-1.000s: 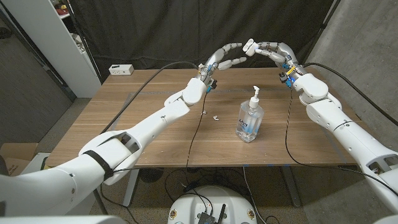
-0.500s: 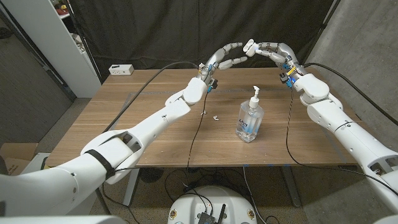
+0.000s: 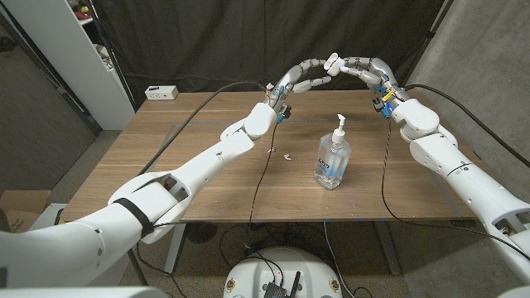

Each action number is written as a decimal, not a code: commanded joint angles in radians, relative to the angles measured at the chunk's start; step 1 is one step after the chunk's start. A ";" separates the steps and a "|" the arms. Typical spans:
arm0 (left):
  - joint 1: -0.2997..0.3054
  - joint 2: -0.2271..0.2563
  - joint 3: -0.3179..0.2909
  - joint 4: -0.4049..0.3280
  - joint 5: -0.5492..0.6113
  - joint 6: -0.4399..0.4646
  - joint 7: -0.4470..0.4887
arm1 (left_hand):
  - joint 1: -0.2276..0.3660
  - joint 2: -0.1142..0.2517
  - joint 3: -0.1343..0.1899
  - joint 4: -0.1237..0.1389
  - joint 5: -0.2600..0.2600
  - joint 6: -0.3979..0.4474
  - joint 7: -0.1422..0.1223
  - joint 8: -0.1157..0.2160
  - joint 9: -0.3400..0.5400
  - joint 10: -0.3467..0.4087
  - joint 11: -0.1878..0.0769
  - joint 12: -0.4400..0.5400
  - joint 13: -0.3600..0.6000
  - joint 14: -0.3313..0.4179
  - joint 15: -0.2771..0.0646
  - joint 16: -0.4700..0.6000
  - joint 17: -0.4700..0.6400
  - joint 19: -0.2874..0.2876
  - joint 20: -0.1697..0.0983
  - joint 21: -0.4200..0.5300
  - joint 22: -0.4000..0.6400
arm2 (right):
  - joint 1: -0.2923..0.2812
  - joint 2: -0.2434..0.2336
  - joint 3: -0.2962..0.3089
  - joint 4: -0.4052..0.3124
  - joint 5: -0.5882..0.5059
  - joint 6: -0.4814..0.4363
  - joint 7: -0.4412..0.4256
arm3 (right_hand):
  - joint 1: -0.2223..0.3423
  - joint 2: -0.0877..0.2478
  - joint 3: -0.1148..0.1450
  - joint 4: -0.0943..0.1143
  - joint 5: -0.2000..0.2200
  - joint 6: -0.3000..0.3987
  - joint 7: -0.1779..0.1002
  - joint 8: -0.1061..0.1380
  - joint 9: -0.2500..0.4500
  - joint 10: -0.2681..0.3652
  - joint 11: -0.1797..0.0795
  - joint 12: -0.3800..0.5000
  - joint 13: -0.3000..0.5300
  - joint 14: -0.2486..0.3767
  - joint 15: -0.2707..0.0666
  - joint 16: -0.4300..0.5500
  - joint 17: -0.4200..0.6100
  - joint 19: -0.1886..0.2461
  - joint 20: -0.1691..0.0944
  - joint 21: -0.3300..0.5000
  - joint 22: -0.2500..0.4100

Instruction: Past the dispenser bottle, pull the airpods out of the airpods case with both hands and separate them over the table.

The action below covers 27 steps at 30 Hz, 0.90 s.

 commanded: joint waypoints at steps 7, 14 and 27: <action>0.036 0.024 -0.008 -0.058 -0.009 -0.007 -0.020 | 0.006 0.020 -0.005 -0.004 -0.002 0.084 -0.001 0.018 0.003 0.014 -0.019 0.002 0.002 0.001 -0.002 0.000 0.004 0.000 0.002 -0.008 0.004 | -0.014 -0.001 0.002 -0.023 -0.001 -0.009 -0.012 | 0.002 0.009 0.003 0.002 0.006 0.043 -0.031 0.004 0.211 0.001 0.000 -0.006 0.004 0.012 -0.139 -0.001 0.002 0.005 0.003 -0.003 0.002; 0.061 0.038 -0.018 -0.089 -0.006 -0.022 -0.013 | 0.009 0.023 -0.004 -0.006 -0.002 0.105 -0.002 0.017 0.003 0.028 -0.032 0.006 0.002 0.011 -0.010 0.002 0.003 0.007 0.001 -0.007 0.005 | -0.020 -0.002 0.000 -0.036 -0.005 -0.014 -0.017 | 0.002 0.009 0.002 0.002 0.006 0.046 -0.031 0.004 0.211 0.001 0.000 -0.007 0.004 0.012 -0.140 -0.001 0.002 0.005 0.002 -0.004 0.002; 0.096 0.053 -0.036 -0.146 0.044 -0.017 0.048 | 0.014 0.028 -0.005 -0.009 -0.005 0.046 -0.037 -0.028 0.004 0.042 -0.035 0.006 0.003 0.027 -0.020 0.003 0.003 0.021 -0.002 -0.006 0.005 | -0.040 -0.017 0.015 -0.055 0.011 -0.022 -0.015 | 0.004 0.010 0.003 0.001 0.006 0.047 -0.029 0.003 0.210 0.001 0.001 -0.007 0.005 0.013 -0.139 -0.001 0.004 0.007 0.002 -0.004 0.002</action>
